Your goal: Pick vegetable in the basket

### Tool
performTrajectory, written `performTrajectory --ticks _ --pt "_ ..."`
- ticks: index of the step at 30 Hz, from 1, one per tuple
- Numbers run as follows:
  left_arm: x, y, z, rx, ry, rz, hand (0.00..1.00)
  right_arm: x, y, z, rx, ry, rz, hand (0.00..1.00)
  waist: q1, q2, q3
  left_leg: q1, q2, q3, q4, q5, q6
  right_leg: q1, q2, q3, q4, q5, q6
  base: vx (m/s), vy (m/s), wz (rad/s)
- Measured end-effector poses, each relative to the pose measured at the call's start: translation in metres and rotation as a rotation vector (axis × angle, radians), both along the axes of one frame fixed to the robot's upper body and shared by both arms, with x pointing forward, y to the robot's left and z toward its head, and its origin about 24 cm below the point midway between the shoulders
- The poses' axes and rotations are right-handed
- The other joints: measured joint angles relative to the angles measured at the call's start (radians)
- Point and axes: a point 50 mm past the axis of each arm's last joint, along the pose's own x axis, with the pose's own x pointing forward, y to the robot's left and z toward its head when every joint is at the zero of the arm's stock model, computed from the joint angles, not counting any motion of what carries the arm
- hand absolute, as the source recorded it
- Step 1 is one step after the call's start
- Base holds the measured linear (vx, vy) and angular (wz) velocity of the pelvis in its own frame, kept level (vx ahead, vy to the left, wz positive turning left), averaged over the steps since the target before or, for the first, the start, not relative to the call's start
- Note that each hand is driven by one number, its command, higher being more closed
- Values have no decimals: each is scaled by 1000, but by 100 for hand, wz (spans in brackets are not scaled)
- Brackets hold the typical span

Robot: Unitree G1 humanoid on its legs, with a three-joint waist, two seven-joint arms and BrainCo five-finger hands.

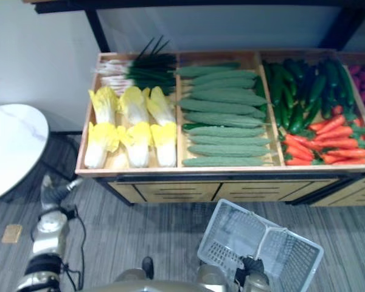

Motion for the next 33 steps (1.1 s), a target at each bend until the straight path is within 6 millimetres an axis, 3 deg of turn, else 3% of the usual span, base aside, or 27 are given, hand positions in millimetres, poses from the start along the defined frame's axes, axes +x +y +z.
performTrajectory --ticks 4,7,13,16,18,23,33 --pt "10 10 35 130 -85 10 0 -8 -9 1 -33 29 16 100 -9 10 -6 6 -6 11 -17 11 3 -6 -4 3 -5 5 4 -61 1 -4" --pt "15 9 46 193 -98 -2 0 -14 -18 3 -62 49 21 100 -11 25 -15 10 -7 20 -26 14 4 -7 -3 6 -13 7 7 -9 -2 -6" --pt "42 -10 68 315 -106 -116 0 -10 -23 6 -85 45 42 100 -13 34 -14 -9 -7 21 -26 14 4 -23 -2 4 -17 8 7 32 -3 1" --pt "58 -22 78 361 -103 -160 0 -4 -26 8 -96 34 57 100 -19 46 -3 -20 -11 21 -26 14 3 -35 -3 4 -17 8 7 63 -2 0" --pt "66 -27 83 377 -93 -185 0 7 -28 10 -107 14 67 100 -39 55 16 -23 -14 22 -26 14 3 -38 -5 2 -16 9 8 41 -1 1" --pt "87 -48 107 466 -132 -252 0 32 -29 17 -129 -41 83 100 -53 78 70 -64 -10 31 -26 20 -6 -93 -6 9 2 11 11 -5 -7 -5" --pt "93 -64 91 567 -30 -332 0 56 -27 24 -153 -94 101 100 -69 88 121 -92 -3 77 -21 19 -7 -140 1 34 -3 34 17 12 -12 -11"
